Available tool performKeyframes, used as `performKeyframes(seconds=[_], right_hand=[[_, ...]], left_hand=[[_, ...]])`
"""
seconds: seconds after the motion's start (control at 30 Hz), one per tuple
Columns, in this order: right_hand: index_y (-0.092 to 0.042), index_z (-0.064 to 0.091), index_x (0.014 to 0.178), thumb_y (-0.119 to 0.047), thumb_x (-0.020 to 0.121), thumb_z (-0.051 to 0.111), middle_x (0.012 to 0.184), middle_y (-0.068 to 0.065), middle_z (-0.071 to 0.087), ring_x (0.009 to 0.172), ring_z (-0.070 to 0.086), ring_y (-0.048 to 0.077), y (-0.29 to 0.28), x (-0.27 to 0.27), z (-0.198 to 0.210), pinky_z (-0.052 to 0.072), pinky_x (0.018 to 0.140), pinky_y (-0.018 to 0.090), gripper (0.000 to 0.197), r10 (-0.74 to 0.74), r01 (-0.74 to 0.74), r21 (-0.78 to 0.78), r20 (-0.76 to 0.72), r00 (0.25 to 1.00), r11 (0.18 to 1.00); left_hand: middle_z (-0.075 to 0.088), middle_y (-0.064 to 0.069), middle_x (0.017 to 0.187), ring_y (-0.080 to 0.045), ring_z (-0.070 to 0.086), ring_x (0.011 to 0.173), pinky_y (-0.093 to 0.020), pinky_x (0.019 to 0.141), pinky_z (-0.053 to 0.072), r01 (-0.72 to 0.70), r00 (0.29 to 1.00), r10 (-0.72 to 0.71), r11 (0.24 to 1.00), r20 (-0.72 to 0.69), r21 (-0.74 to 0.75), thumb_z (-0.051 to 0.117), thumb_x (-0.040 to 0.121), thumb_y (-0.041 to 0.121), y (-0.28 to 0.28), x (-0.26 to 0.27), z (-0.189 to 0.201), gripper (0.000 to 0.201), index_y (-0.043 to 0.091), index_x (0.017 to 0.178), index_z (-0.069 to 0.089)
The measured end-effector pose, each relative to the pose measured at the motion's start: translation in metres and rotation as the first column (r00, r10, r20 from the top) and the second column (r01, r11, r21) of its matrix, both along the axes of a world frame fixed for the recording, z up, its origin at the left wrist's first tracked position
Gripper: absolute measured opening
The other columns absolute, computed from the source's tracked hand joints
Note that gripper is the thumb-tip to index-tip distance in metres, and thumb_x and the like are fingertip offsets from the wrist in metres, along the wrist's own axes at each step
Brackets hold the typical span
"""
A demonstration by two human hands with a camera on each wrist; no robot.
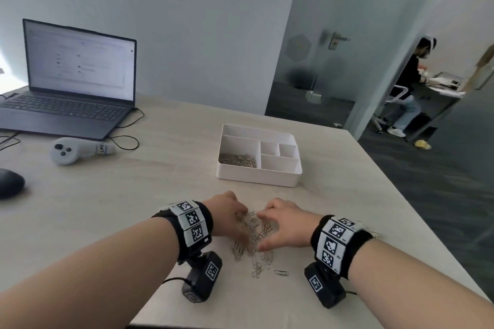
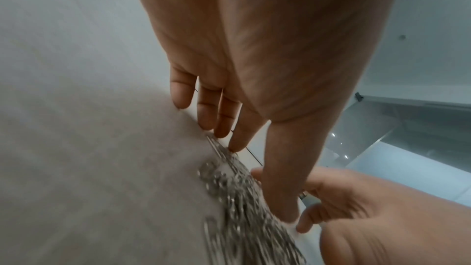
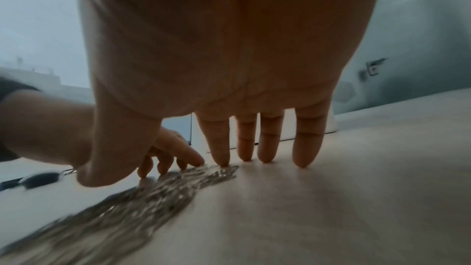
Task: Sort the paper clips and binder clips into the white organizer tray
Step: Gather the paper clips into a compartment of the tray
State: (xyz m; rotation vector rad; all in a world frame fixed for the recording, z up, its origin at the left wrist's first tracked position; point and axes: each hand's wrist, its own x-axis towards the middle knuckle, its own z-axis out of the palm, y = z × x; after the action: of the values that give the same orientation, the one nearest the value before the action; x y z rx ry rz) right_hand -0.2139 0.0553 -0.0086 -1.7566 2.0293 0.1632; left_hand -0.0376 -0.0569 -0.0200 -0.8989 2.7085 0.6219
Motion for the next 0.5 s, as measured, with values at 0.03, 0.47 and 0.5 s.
performKeyframes(seconds=[0.03, 0.47, 0.5], right_hand=[[-0.032, 0.036, 0.151, -0.081, 0.064, 0.066, 0.14, -0.009, 0.033, 0.135, 0.029, 0.014, 0.006, 0.002, -0.002, 0.032, 0.116, 0.037, 0.105, 0.021, -0.021, -0.004, 0.003, 1.0, 1.0], [-0.032, 0.035, 0.152, -0.053, 0.063, 0.086, 0.135, -0.009, 0.036, 0.124, 0.042, 0.013, 0.05, -0.001, 0.003, 0.038, 0.11, 0.032, 0.104, 0.015, -0.013, -0.056, 0.034, 0.999, 0.998], [-0.033, 0.036, 0.15, -0.052, 0.063, 0.086, 0.132, -0.008, 0.038, 0.121, 0.046, 0.014, 0.051, -0.002, 0.003, 0.041, 0.107, 0.032, 0.102, -0.013, 0.014, -0.048, 0.028, 1.0, 0.999]], left_hand=[[0.042, 0.0, 0.129, -0.025, 0.051, 0.118, -0.042, 0.103, 0.046, 0.022, 1.0, -0.021, 1.0, 0.02, -0.011, 0.071, 0.066, 0.066, 0.007, 0.0, 0.001, 0.08, 0.027, 0.135, 0.055], [0.035, 0.003, 0.142, -0.023, 0.049, 0.126, -0.041, 0.107, 0.044, 0.021, 0.995, -0.014, 0.997, 0.1, -0.069, 0.085, 0.061, 0.058, 0.027, 0.023, 0.009, 0.108, 0.027, 0.151, 0.035], [0.038, 0.003, 0.14, -0.023, 0.051, 0.123, -0.04, 0.104, 0.046, 0.003, 0.995, 0.005, 0.997, 0.101, -0.078, 0.086, 0.061, 0.056, 0.027, 0.025, 0.01, 0.104, 0.027, 0.149, 0.038]])
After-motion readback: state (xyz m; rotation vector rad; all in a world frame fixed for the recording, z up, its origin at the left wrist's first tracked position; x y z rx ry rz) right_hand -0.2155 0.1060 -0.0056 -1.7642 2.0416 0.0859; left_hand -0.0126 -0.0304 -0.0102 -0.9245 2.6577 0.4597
